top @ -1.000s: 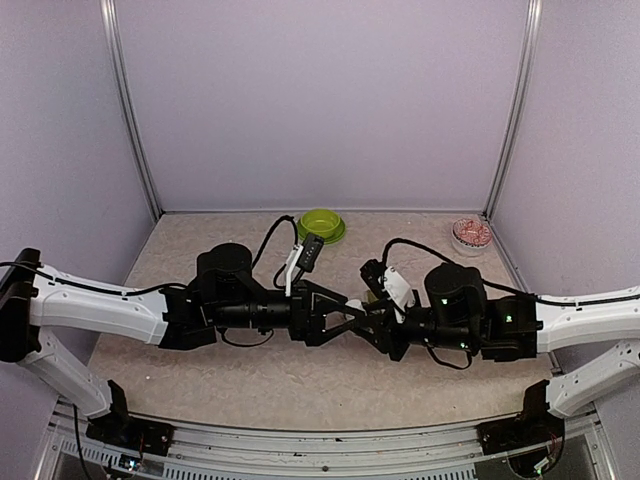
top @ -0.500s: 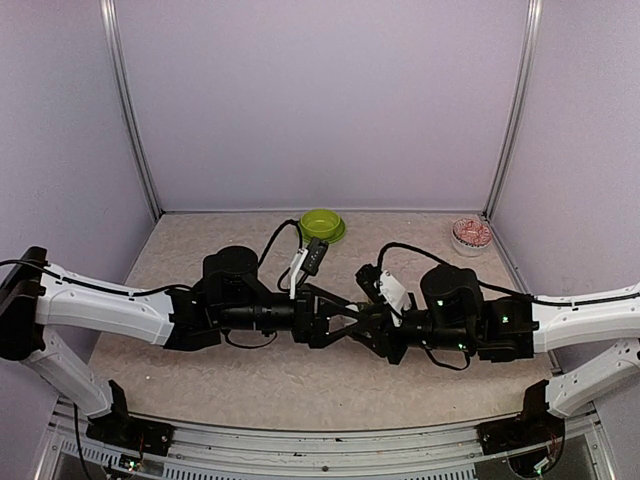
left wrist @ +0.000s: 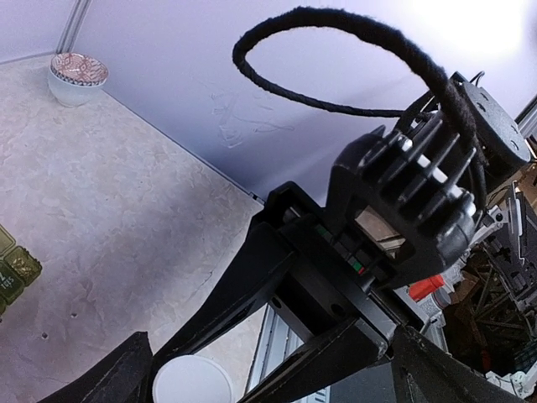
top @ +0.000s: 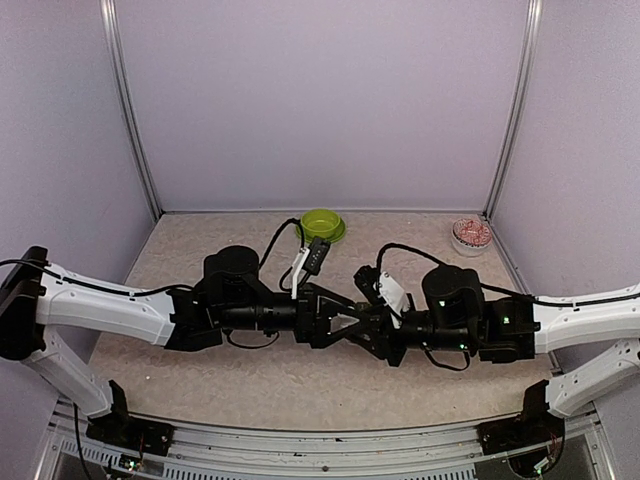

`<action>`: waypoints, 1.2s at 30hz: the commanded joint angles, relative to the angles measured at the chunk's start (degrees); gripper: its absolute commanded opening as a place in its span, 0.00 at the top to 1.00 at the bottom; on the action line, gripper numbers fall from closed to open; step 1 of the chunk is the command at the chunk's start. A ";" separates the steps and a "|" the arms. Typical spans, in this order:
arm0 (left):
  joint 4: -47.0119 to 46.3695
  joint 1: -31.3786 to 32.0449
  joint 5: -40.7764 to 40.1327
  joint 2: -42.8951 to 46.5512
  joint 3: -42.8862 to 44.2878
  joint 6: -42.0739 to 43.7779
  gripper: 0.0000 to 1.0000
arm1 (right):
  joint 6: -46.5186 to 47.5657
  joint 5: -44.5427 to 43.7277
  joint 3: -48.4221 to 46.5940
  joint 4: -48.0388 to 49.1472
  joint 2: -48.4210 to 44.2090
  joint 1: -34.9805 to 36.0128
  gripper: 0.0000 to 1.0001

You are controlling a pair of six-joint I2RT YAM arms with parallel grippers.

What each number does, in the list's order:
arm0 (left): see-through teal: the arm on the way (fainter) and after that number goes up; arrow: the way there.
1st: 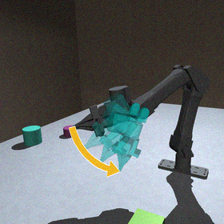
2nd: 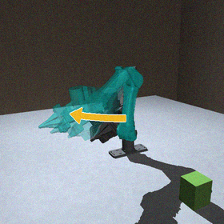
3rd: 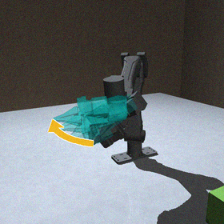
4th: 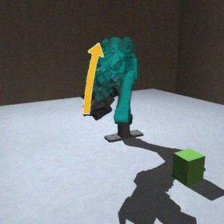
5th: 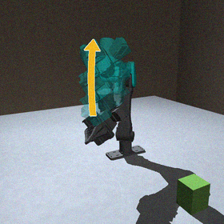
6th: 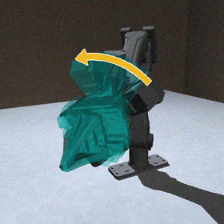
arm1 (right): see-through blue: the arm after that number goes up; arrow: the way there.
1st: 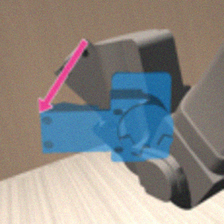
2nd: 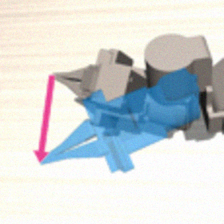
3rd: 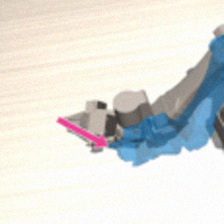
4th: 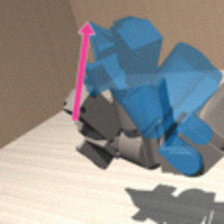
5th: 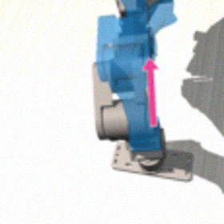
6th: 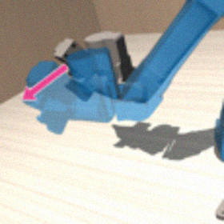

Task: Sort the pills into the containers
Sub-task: Screw the lid of the pill bottle onto the pill bottle, then pass from the right arm to the left

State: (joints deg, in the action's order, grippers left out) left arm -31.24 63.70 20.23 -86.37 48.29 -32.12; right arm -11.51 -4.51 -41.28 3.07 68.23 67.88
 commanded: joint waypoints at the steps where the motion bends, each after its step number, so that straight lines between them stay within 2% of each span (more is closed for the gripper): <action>1: 2.56 0.91 -2.31 3.19 1.50 1.61 0.06 | 0.38 -1.64 0.45 0.57 -1.56 0.28 0.77; 6: 9.81 0.63 -6.03 2.53 3.45 1.55 0.11 | 0.96 -2.26 0.02 -0.23 -1.40 0.26 0.77; 13: 15.55 0.41 -7.31 -0.89 6.80 1.42 0.26 | 1.14 -2.73 -0.71 -0.86 -0.55 0.30 0.77; 22: 15.68 0.09 -6.82 -1.74 7.30 1.29 0.44 | 0.85 -4.43 -0.82 -1.62 -0.45 0.33 0.77; 36: 12.60 0.02 -4.93 -1.82 5.75 3.03 0.80 | 0.94 -2.75 0.01 -0.77 -1.63 0.25 0.77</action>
State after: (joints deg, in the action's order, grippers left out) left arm -16.01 63.51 12.86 -87.94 53.93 -30.06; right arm -10.98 -8.03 -41.28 0.99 67.66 67.96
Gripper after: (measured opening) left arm 0.260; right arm 0.314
